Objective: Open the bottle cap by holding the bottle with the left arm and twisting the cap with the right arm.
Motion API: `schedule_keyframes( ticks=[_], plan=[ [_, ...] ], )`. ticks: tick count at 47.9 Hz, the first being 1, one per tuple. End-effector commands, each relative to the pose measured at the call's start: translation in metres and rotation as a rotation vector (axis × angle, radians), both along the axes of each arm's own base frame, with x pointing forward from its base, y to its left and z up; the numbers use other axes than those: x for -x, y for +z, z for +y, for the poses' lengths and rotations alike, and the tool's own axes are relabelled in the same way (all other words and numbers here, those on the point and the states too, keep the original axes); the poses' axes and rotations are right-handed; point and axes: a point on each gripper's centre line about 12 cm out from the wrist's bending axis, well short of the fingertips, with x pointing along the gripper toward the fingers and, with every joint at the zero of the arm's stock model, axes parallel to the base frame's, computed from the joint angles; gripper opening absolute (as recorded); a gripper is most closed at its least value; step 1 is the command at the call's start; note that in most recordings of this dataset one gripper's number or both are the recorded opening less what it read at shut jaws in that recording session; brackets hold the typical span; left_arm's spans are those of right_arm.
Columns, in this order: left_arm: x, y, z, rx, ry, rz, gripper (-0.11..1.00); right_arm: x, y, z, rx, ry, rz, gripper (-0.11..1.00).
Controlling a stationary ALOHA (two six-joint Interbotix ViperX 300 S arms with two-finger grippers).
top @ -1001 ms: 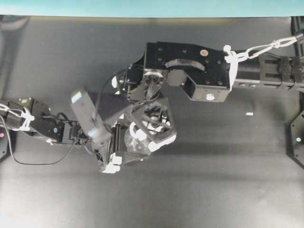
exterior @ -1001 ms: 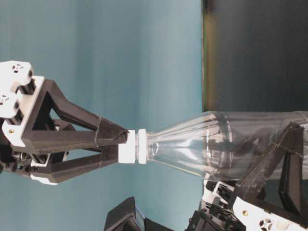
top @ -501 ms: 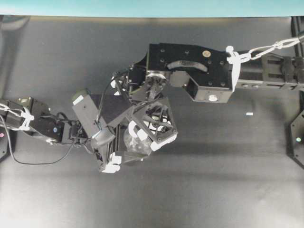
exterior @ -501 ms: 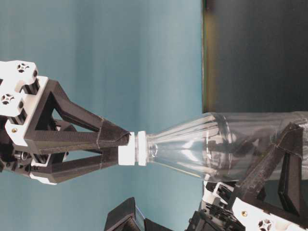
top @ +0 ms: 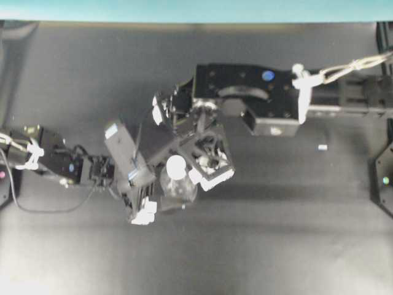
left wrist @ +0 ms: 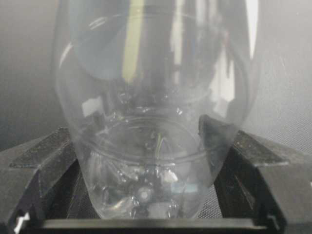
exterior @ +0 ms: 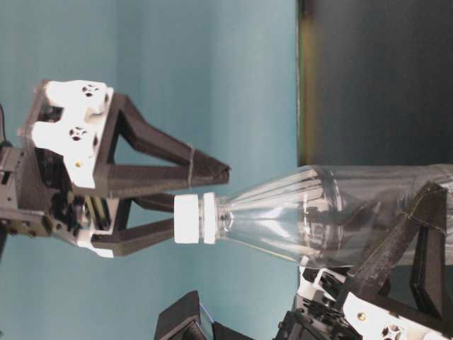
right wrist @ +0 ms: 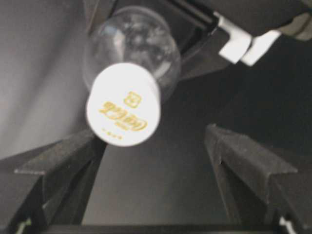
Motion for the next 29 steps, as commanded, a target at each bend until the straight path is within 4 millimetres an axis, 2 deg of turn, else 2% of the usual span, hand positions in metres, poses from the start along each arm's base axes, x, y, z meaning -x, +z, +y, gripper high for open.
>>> schedule_keyframes(
  ticks=[1, 14, 20, 24, 29],
  plan=[
    [0.000, 0.000, -0.001, 0.000, -0.004, 0.006, 0.82, 0.005, 0.017, -0.002, -0.005, -0.027, -0.051, 0.77],
    [0.001, -0.001, -0.001, 0.008, 0.000, 0.010, 0.82, 0.029, 0.052, 0.007, -0.062, -0.199, -0.059, 0.77],
    [0.001, -0.001, -0.001, 0.009, 0.001, 0.008, 0.82, 0.032, 0.074, 0.010, -0.130, -0.407, -0.047, 0.77],
    [0.001, -0.001, 0.000, 0.011, 0.003, 0.010, 0.82, 0.028, 0.088, 0.009, -0.200, -0.641, -0.020, 0.77],
    [0.001, -0.001, 0.000, 0.012, 0.004, 0.010, 0.82, 0.024, 0.095, 0.006, -0.245, -0.858, 0.044, 0.77]
  ],
)
